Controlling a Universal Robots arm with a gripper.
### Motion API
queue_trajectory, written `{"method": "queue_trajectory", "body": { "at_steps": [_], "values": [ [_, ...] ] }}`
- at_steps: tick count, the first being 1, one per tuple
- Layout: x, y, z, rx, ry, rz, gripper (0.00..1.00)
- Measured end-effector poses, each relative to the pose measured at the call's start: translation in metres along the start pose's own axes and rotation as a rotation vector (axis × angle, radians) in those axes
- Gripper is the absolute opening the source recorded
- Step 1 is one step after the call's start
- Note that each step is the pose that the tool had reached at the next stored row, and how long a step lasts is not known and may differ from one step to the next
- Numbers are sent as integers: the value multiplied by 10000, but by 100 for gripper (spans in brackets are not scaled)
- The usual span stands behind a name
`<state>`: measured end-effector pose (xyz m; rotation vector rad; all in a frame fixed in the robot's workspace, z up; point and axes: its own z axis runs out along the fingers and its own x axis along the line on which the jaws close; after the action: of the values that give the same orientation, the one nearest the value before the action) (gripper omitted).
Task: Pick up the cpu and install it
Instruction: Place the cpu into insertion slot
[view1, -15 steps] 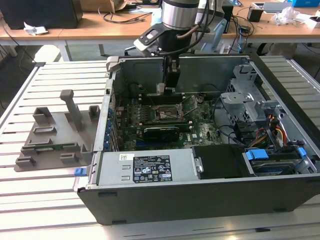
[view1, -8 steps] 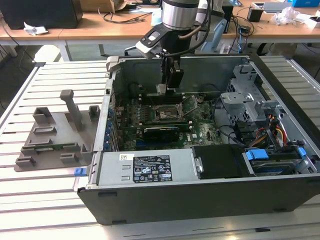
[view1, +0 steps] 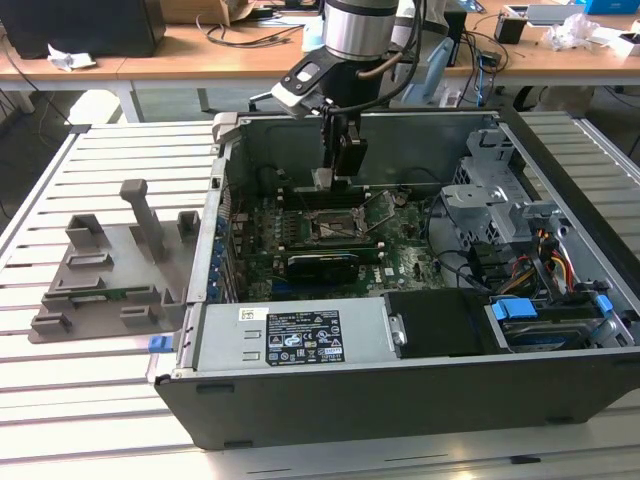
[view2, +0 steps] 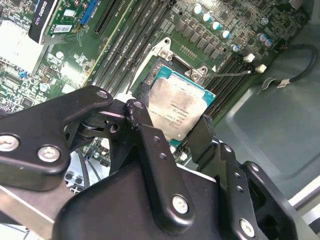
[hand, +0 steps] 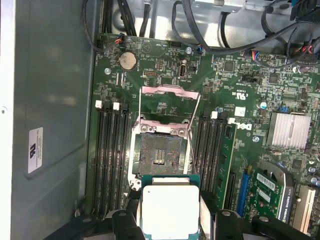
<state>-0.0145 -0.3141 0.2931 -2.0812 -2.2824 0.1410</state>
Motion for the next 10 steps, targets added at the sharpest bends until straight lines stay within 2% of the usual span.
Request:
{"method": "queue_trajectory", "body": {
  "at_steps": [10],
  "values": [
    [1, 4, 45, 1, -17, 2, 55]
  ]
}}
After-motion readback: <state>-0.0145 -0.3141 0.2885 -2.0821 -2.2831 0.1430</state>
